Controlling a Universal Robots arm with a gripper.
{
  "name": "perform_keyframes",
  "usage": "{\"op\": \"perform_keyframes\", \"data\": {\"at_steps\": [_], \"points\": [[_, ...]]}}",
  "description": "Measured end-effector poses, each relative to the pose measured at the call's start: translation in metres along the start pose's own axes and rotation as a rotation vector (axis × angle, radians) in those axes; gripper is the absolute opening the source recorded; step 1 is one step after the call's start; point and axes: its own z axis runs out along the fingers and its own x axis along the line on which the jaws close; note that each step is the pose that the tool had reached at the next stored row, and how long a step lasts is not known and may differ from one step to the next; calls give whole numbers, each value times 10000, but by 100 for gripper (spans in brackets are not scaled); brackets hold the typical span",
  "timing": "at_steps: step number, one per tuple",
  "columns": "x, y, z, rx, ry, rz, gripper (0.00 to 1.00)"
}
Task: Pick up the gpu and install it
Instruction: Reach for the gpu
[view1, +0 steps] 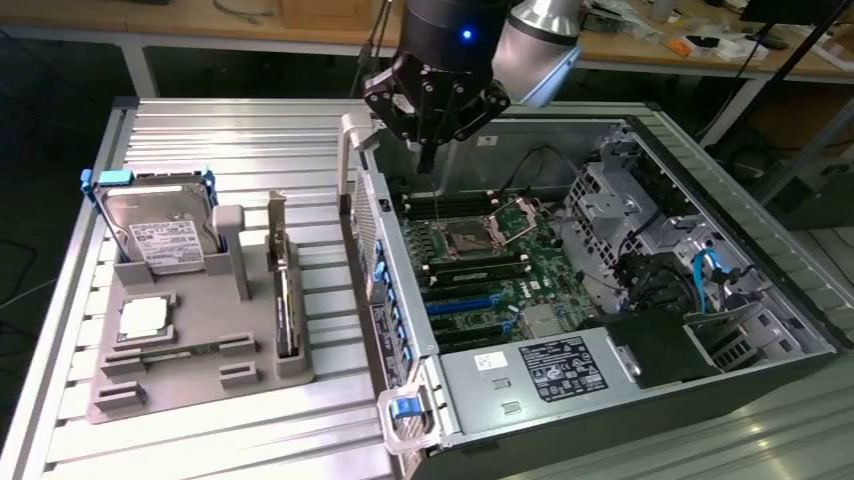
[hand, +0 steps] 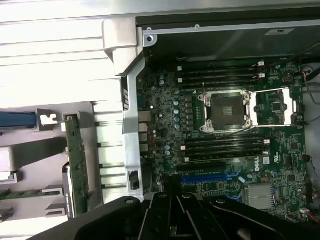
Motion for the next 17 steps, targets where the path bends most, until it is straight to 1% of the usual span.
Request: {"op": "perform_keyframes", "data": {"at_steps": [10,11,12,17], "points": [[310,-34,-9,-4,0,2,11],[351,-39,-10,-4,1,1,11],[421,-47,-13,-4,2,1,11],[604,-68,-17,-8,0,0,11]]}}
